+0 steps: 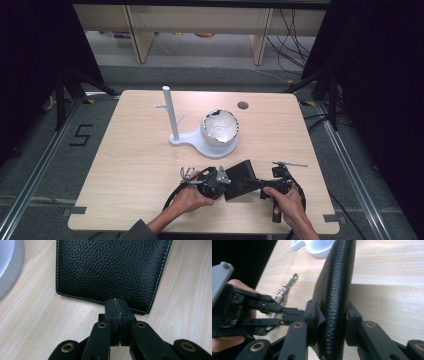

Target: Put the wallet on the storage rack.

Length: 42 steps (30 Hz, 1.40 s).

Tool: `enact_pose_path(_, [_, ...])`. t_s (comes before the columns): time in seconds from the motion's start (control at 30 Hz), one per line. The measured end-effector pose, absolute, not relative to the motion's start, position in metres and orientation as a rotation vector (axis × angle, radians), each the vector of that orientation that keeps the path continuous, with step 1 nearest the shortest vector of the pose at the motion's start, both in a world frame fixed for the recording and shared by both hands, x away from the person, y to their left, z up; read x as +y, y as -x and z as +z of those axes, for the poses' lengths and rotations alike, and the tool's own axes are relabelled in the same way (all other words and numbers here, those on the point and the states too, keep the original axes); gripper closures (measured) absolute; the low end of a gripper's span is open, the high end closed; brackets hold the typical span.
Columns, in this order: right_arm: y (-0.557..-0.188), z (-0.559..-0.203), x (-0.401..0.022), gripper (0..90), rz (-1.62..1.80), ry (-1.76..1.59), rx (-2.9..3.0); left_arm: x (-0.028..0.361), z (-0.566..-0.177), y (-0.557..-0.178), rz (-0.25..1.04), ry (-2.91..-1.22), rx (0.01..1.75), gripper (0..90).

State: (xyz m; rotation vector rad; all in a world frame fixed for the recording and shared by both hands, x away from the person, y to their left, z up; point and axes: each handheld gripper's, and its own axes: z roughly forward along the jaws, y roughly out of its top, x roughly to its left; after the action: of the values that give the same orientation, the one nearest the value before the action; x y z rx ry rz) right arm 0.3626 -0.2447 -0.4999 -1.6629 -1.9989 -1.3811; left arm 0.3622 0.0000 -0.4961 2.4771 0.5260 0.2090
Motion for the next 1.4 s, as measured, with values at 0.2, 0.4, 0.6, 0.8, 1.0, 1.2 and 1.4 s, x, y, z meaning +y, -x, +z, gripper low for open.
enact_pose_path(0.2, [-0.362, -0.494, -0.242, 76.0, -1.427, 1.623, -1.999, 0.006, -0.49, -0.363, 0.203, -2.458, 0.536, 81.5])
enact_pose_path(0.4, [-0.362, -0.481, -0.239, 77.1, -1.453, 1.572, -2.041, 0.025, -0.469, -0.353, 0.218, -2.404, 0.536, 71.2])
enact_pose_path(0.6, [-0.364, -0.465, -0.237, 77.3, -1.481, 1.522, -2.062, 0.046, -0.458, -0.352, 0.229, -2.364, 0.533, 62.4])
enact_pose_path(0.8, [-0.374, -0.438, -0.236, 77.4, -1.455, 1.496, -2.13, 0.073, -0.451, -0.34, 0.242, -2.365, 0.598, 58.5])
enact_pose_path(1.0, [-0.389, -0.411, -0.237, 77.4, -1.44, 1.507, -2.172, 0.099, -0.448, -0.329, 0.259, -2.349, 0.635, 57.3])
enact_pose_path(1.2, [-0.409, -0.383, -0.24, 77.5, -1.446, 1.513, -2.217, 0.122, -0.449, -0.319, 0.278, -2.312, 0.696, 53.8])
enact_pose_path(1.4, [-0.431, -0.362, -0.237, 77.5, -1.432, 1.547, -2.268, 0.142, -0.456, -0.308, 0.288, -2.307, 0.744, 51.3])
